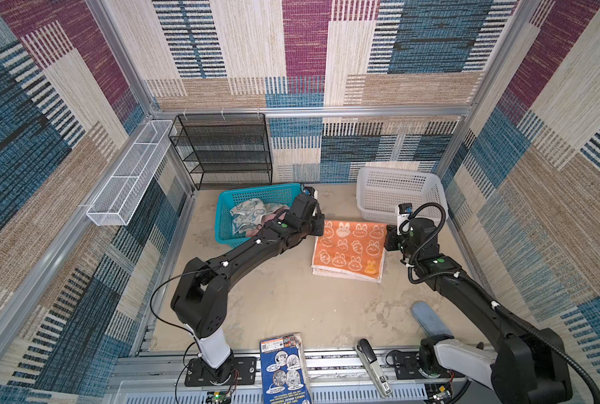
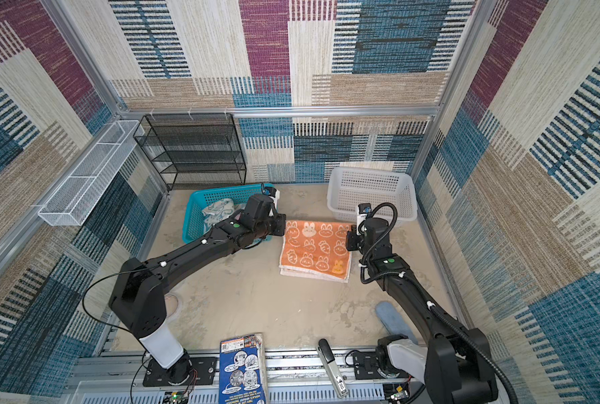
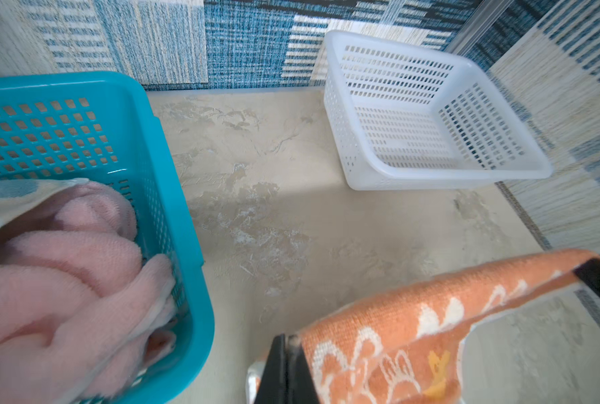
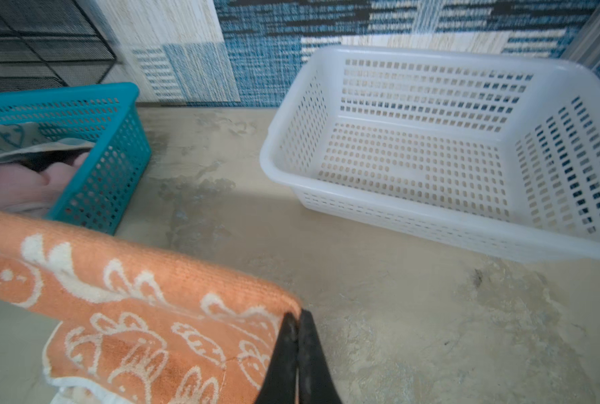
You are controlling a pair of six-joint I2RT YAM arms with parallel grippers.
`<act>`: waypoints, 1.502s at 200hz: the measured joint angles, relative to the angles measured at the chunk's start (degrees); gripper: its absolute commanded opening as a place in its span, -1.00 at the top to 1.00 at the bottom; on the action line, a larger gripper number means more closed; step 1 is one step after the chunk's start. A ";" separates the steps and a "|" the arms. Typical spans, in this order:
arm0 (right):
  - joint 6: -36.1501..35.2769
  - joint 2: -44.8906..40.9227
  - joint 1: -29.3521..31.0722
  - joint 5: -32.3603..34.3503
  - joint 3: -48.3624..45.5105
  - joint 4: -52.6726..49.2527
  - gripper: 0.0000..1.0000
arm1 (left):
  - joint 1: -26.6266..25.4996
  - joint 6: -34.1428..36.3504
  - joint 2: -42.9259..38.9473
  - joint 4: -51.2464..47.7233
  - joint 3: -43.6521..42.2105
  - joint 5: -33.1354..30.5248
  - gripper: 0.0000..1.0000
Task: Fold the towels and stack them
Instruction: 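Lift the far edge with both grippers and fold it toward the robot, then lay the folded edge onto the towel and open both grippers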
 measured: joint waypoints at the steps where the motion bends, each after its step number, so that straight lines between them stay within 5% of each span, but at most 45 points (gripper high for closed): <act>1: -0.02 -0.15 0.00 -0.04 0.00 0.00 1.00 | -0.02 0.00 -0.24 0.00 -0.15 -0.02 1.00; 75: -0.39 -13.49 0.07 -8.85 1.77 -3.93 1.00 | -4.00 0.28 -18.60 1.88 -11.61 -2.97 1.00; 179: 1.51 -19.89 0.11 -18.32 2.97 -10.51 1.00 | -8.28 -0.22 -29.75 0.61 -15.39 -5.01 1.00; 212: 3.72 -15.87 0.11 -13.70 2.97 -11.58 1.00 | -8.26 -0.46 -27.15 -1.05 -14.60 -7.80 1.00; 300: 5.55 5.16 0.00 -0.68 4.85 -4.85 1.00 | -3.06 1.88 -2.75 1.33 -3.67 -10.34 1.00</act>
